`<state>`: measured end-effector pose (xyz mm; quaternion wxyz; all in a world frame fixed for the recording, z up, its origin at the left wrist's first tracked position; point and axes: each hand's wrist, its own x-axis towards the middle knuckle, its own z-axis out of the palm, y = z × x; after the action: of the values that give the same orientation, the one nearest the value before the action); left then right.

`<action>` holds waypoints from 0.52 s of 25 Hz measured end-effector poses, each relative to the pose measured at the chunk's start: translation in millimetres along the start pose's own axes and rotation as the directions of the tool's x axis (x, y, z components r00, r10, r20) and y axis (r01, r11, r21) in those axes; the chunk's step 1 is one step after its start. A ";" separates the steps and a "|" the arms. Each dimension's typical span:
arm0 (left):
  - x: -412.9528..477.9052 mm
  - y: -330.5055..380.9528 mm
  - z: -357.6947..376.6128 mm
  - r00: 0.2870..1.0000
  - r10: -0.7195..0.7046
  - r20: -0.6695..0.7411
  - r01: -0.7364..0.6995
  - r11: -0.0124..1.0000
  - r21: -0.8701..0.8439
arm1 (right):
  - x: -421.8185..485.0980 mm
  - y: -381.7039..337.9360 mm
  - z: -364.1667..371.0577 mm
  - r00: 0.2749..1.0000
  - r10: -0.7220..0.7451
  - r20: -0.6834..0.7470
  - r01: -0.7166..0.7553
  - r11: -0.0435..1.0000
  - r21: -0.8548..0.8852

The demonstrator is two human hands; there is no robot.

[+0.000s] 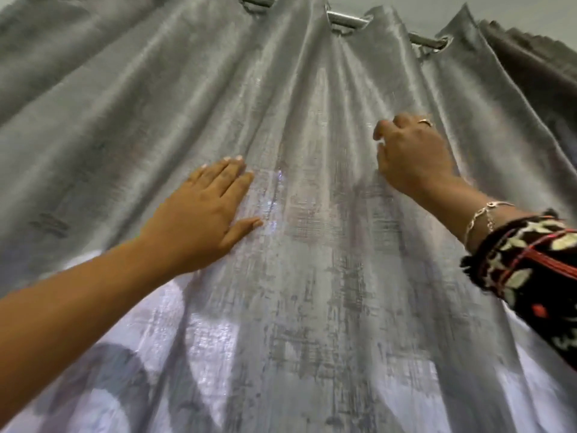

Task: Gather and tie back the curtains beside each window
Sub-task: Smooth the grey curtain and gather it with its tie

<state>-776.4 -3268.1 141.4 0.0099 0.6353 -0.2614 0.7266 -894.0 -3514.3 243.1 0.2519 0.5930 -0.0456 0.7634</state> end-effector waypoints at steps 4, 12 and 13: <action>-6.8 -6.7 -5.2 0.999 -0.045 0.020 0.045 0.998 -0.050 | -2.2 -49.2 -3.2 0.999 -0.052 0.014 0.051 0.995 0.083; -22.4 -31.9 -31.8 0.998 0.026 0.054 -0.024 0.999 -0.049 | -8.7 -92.5 -38.6 0.993 -0.092 0.079 0.087 0.994 0.072; -26.2 -35.9 -39.1 0.998 0.027 0.061 -0.024 0.999 -0.043 | -9.0 -93.4 -45.9 0.991 -0.097 0.092 0.090 0.993 0.073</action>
<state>-794.9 -3213.4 128.1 0.0061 0.6535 -0.2851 0.7011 -891.9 -3419.2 199.9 0.2645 0.6385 -0.0036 0.7227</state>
